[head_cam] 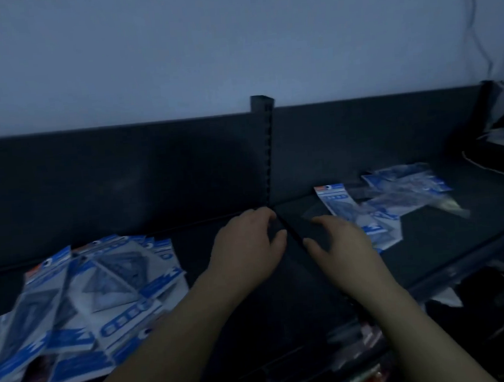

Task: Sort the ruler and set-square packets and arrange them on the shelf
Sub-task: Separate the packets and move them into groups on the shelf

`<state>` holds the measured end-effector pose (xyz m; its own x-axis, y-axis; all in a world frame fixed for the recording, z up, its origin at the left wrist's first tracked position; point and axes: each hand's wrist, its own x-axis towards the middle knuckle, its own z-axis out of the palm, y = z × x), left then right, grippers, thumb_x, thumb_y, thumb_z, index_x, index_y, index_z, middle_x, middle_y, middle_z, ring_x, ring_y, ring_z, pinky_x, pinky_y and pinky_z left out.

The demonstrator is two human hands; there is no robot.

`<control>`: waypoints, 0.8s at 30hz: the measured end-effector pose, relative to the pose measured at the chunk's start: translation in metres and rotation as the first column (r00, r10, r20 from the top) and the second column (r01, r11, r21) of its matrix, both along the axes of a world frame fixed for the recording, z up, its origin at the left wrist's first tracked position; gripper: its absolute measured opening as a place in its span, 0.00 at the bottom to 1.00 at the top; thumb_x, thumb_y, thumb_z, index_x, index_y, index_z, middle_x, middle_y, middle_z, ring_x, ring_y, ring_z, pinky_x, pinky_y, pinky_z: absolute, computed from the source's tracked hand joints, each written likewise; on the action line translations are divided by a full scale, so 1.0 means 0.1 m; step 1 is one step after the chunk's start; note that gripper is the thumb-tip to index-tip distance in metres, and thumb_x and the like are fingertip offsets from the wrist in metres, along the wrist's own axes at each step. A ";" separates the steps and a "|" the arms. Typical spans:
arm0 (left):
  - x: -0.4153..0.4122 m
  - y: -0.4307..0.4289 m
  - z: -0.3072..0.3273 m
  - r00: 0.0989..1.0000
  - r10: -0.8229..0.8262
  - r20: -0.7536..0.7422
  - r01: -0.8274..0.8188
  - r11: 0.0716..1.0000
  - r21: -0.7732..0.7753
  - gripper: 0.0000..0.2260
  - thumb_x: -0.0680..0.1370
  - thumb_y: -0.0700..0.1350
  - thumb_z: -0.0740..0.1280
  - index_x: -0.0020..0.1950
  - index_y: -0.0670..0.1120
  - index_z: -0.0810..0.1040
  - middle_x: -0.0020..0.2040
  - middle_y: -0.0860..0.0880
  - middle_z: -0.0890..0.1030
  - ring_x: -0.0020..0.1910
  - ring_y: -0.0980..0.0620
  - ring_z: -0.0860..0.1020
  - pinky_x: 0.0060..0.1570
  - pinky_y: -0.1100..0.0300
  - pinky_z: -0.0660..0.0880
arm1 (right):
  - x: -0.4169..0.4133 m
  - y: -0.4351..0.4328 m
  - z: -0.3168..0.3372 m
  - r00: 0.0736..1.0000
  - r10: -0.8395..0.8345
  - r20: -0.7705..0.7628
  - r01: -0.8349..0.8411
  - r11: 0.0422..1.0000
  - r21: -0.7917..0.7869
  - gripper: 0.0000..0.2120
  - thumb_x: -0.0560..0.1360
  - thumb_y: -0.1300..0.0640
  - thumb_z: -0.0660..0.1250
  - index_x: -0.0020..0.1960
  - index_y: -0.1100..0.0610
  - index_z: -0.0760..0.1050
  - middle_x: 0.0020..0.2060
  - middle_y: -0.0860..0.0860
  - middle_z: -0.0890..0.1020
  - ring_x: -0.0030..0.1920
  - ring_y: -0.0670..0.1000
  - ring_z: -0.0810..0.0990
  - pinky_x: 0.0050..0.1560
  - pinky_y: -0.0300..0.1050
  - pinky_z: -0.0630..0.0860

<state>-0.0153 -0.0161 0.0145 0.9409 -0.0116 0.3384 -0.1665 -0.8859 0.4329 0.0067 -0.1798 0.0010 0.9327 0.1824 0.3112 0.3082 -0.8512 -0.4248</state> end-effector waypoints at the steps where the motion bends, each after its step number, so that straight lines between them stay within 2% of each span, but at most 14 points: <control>1: 0.09 -0.11 0.01 1.000 -0.024 -0.016 0.023 0.999 -0.023 0.16 0.78 0.55 0.62 0.64 0.51 0.73 0.59 0.52 0.78 0.57 0.54 0.76 0.57 0.53 0.74 | 0.06 -0.13 0.00 1.000 -0.014 -0.003 0.014 1.000 0.010 0.20 0.76 0.51 0.66 0.66 0.57 0.72 0.61 0.53 0.78 0.62 0.53 0.74 0.66 0.52 0.67; 6: 0.68 -0.70 0.01 0.998 -0.051 -0.045 0.047 0.995 -0.087 0.14 0.76 0.53 0.66 0.59 0.50 0.77 0.53 0.53 0.81 0.51 0.53 0.78 0.53 0.55 0.76 | 0.49 -0.84 -0.03 0.998 -0.053 -0.030 0.054 0.998 0.024 0.20 0.77 0.52 0.65 0.67 0.57 0.72 0.64 0.54 0.76 0.64 0.54 0.73 0.68 0.51 0.66; 9: 1.05 -1.08 -0.02 0.995 -0.071 -0.076 0.062 0.991 -0.115 0.13 0.76 0.52 0.66 0.58 0.49 0.77 0.51 0.53 0.81 0.51 0.52 0.79 0.52 0.55 0.76 | 0.84 -1.28 -0.07 0.996 -0.052 -0.077 0.053 0.998 0.016 0.20 0.78 0.52 0.63 0.68 0.57 0.71 0.65 0.54 0.75 0.63 0.54 0.74 0.65 0.51 0.69; 12: 1.40 -1.45 -0.08 0.987 -0.090 -0.136 0.070 0.987 -0.147 0.15 0.77 0.51 0.65 0.62 0.48 0.76 0.55 0.51 0.80 0.54 0.51 0.78 0.54 0.55 0.75 | 1.22 -1.68 -0.15 0.989 -0.087 -0.116 0.089 0.996 0.007 0.19 0.79 0.53 0.62 0.68 0.58 0.71 0.64 0.55 0.76 0.60 0.56 0.76 0.60 0.49 0.73; 15: 1.71 -1.74 -0.14 0.976 -0.097 -0.196 0.069 0.987 -0.146 0.17 0.79 0.50 0.64 0.66 0.47 0.74 0.62 0.49 0.77 0.59 0.50 0.76 0.59 0.55 0.73 | 1.59 -2.03 -0.24 0.981 -0.128 -0.147 0.128 0.992 -0.008 0.19 0.80 0.55 0.60 0.69 0.59 0.69 0.66 0.57 0.74 0.62 0.57 0.75 0.60 0.48 0.72; 18: 1.99 -1.95 -0.22 0.959 -0.120 -0.256 0.096 0.990 -0.103 0.19 0.80 0.50 0.63 0.70 0.47 0.70 0.67 0.48 0.73 0.64 0.49 0.72 0.61 0.56 0.71 | 1.93 -2.32 -0.37 0.969 -0.162 -0.186 0.156 0.987 -0.047 0.17 0.80 0.58 0.59 0.67 0.62 0.70 0.64 0.59 0.75 0.63 0.58 0.74 0.61 0.48 0.70; 21: 2.29 -2.10 -0.29 0.944 -0.146 -0.298 0.161 0.986 0.028 0.23 0.81 0.51 0.61 0.75 0.48 0.64 0.73 0.47 0.68 0.69 0.47 0.68 0.66 0.54 0.67 | 2.15 -2.52 -0.46 0.960 -0.207 -0.190 0.193 0.977 -0.093 0.10 0.78 0.61 0.59 0.55 0.63 0.75 0.56 0.60 0.78 0.57 0.59 0.74 0.56 0.48 0.71; 24: 2.57 -2.23 -0.33 0.920 -0.156 -0.359 0.220 0.965 0.145 0.23 0.81 0.52 0.60 0.75 0.49 0.62 0.74 0.47 0.66 0.71 0.45 0.65 0.67 0.51 0.64 | 2.25 -2.61 -0.48 0.954 -0.248 -0.167 0.230 0.966 -0.120 0.08 0.77 0.60 0.58 0.50 0.61 0.75 0.52 0.59 0.78 0.56 0.59 0.73 0.52 0.49 0.72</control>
<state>0.2418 -0.2387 -0.0183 0.9728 -0.2302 -0.0271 -0.2086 -0.9205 0.3303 0.2316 -0.4407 -0.0471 0.9914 -0.0319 0.1266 0.0167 -0.9309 -0.3648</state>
